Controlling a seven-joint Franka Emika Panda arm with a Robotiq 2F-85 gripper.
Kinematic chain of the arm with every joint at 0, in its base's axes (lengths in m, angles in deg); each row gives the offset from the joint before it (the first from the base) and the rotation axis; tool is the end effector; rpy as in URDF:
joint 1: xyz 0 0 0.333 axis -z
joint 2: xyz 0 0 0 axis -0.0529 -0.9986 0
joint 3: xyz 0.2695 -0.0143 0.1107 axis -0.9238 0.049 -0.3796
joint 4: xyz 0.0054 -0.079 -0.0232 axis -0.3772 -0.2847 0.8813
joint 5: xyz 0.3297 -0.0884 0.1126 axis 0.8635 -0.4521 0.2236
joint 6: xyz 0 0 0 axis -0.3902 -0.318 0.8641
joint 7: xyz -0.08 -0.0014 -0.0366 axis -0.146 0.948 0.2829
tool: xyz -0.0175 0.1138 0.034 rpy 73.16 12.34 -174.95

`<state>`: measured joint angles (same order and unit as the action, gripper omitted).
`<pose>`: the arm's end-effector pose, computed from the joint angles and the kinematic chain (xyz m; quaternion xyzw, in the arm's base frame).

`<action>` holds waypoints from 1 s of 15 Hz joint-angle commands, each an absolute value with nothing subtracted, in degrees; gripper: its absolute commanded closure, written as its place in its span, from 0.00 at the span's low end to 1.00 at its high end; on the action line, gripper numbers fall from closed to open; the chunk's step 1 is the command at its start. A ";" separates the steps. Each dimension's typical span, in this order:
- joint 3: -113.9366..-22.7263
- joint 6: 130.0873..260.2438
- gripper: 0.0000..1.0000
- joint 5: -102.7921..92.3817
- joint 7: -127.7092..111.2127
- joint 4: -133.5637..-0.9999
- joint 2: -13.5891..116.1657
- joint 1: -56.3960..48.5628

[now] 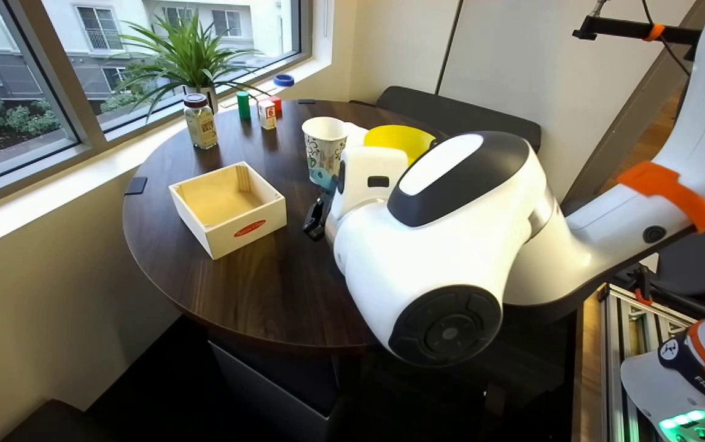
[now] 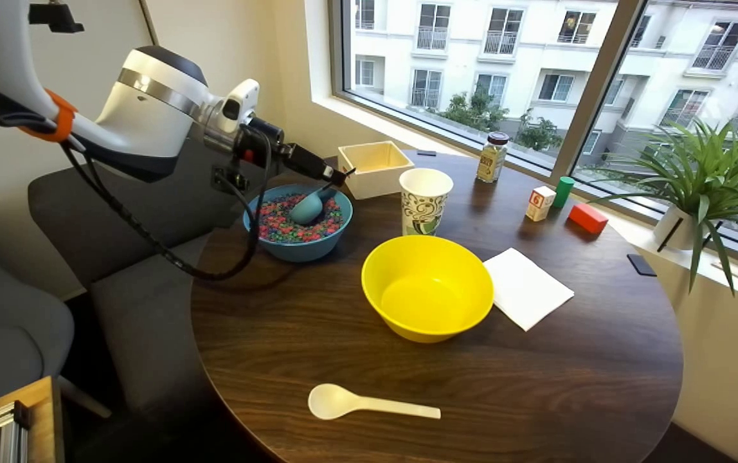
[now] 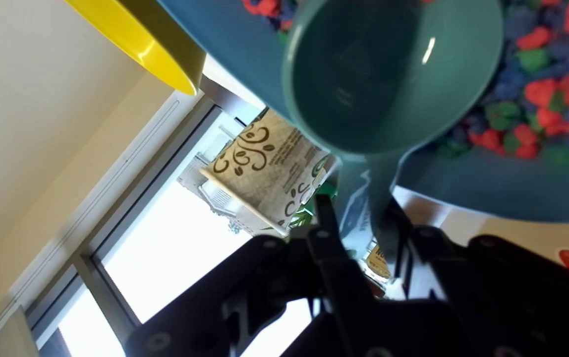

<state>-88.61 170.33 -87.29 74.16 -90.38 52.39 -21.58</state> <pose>0.5126 0.2486 0.3394 0.8212 -0.0242 0.4279 0.3768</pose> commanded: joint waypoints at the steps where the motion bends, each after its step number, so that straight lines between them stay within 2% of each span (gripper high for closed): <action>1: -88.21 169.82 0.94 -88.15 73.80 -91.24 51.24 -21.42; 5: -88.43 173.37 0.94 -85.03 74.62 -88.98 49.59 -20.31; 15: -88.33 170.88 0.94 -83.07 76.20 -84.89 46.83 -21.32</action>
